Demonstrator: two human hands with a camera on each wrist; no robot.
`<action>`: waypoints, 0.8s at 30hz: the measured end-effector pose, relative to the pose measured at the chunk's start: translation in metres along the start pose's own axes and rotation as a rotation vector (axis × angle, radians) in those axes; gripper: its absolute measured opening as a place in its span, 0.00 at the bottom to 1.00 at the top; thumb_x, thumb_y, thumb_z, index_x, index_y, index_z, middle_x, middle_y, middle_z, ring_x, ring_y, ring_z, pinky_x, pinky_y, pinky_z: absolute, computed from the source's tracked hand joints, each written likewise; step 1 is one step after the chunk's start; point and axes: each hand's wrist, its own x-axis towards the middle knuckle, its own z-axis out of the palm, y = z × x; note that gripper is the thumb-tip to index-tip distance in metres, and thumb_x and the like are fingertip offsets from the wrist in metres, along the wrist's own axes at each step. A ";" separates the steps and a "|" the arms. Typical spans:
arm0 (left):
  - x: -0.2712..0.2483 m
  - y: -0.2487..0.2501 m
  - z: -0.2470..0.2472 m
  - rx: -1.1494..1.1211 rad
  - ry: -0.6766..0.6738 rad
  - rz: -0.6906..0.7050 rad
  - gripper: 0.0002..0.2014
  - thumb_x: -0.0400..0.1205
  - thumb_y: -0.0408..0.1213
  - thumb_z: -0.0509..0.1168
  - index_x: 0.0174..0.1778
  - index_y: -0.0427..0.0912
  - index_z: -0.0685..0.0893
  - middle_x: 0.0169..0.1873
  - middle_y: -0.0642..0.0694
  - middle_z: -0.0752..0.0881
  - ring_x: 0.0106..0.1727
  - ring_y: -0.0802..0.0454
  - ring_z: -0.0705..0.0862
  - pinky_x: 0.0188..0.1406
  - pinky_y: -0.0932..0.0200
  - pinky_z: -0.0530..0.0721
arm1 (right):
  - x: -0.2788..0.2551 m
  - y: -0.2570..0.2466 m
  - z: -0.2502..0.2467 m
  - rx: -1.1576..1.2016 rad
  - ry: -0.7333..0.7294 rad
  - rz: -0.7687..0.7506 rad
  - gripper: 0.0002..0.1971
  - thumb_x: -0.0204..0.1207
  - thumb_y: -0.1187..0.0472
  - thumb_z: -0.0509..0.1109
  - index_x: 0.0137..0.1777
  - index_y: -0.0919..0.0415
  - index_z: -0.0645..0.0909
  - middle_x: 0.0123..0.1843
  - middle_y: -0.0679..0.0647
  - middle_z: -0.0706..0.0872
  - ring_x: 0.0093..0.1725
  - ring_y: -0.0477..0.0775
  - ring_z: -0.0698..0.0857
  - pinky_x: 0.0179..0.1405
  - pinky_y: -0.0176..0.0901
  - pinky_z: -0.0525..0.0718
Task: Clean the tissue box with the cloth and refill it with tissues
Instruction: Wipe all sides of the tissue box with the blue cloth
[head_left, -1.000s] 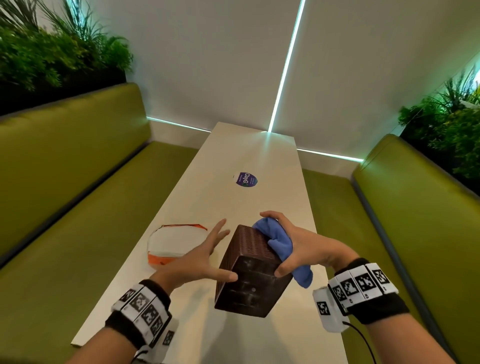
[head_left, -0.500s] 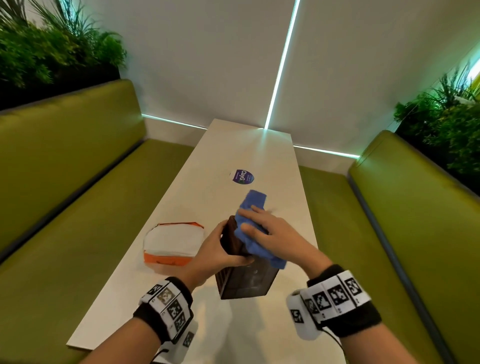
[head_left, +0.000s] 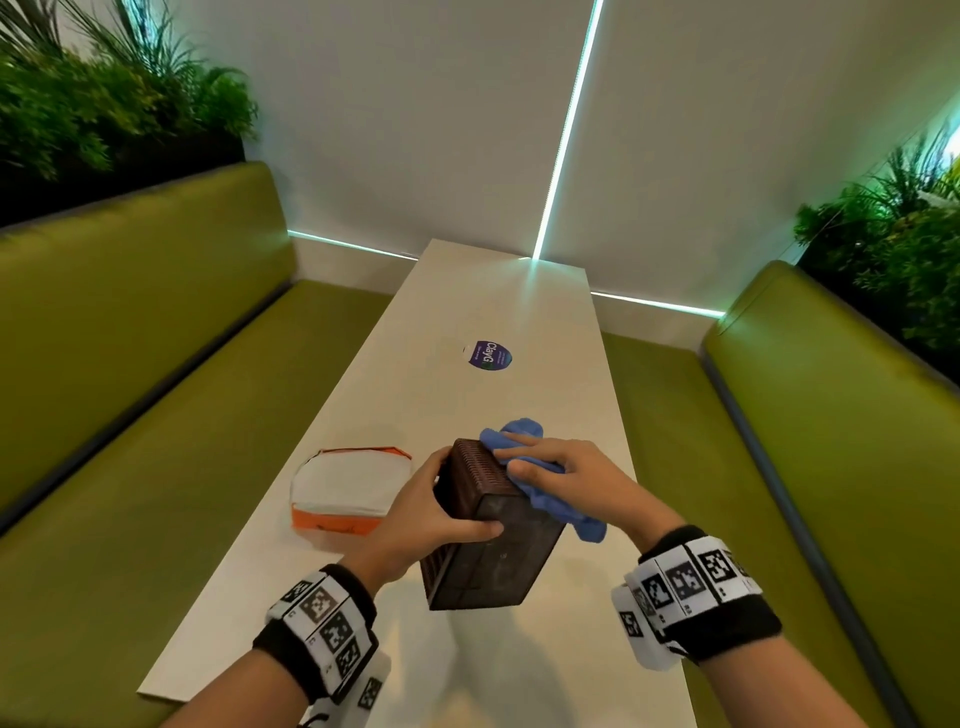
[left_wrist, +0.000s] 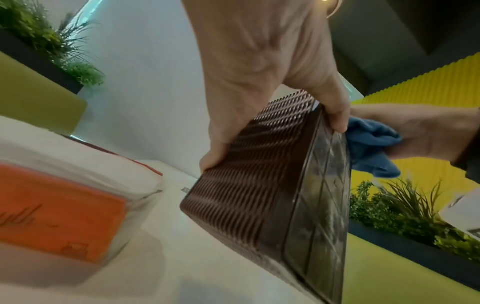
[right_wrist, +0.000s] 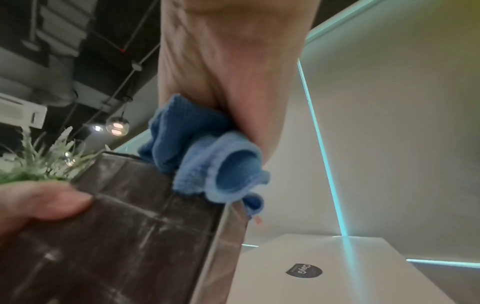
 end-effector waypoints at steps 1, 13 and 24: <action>0.000 0.000 -0.001 0.006 -0.005 -0.003 0.41 0.63 0.37 0.85 0.68 0.62 0.72 0.59 0.60 0.83 0.56 0.63 0.85 0.51 0.65 0.86 | -0.001 0.000 0.002 0.005 0.007 0.001 0.17 0.81 0.52 0.68 0.69 0.48 0.83 0.75 0.42 0.78 0.74 0.38 0.74 0.77 0.48 0.73; 0.003 0.001 -0.006 0.063 0.038 -0.010 0.38 0.61 0.38 0.86 0.60 0.66 0.73 0.57 0.60 0.83 0.57 0.62 0.84 0.52 0.64 0.85 | -0.002 -0.001 0.011 0.021 0.112 -0.021 0.13 0.82 0.53 0.67 0.64 0.49 0.86 0.68 0.38 0.83 0.68 0.38 0.79 0.70 0.46 0.79; 0.006 0.001 0.001 0.139 0.039 0.021 0.34 0.60 0.38 0.84 0.60 0.56 0.79 0.53 0.52 0.88 0.55 0.57 0.87 0.55 0.51 0.88 | 0.003 0.000 0.021 -0.106 0.124 -0.125 0.10 0.80 0.56 0.70 0.58 0.53 0.89 0.68 0.46 0.85 0.67 0.41 0.81 0.69 0.47 0.79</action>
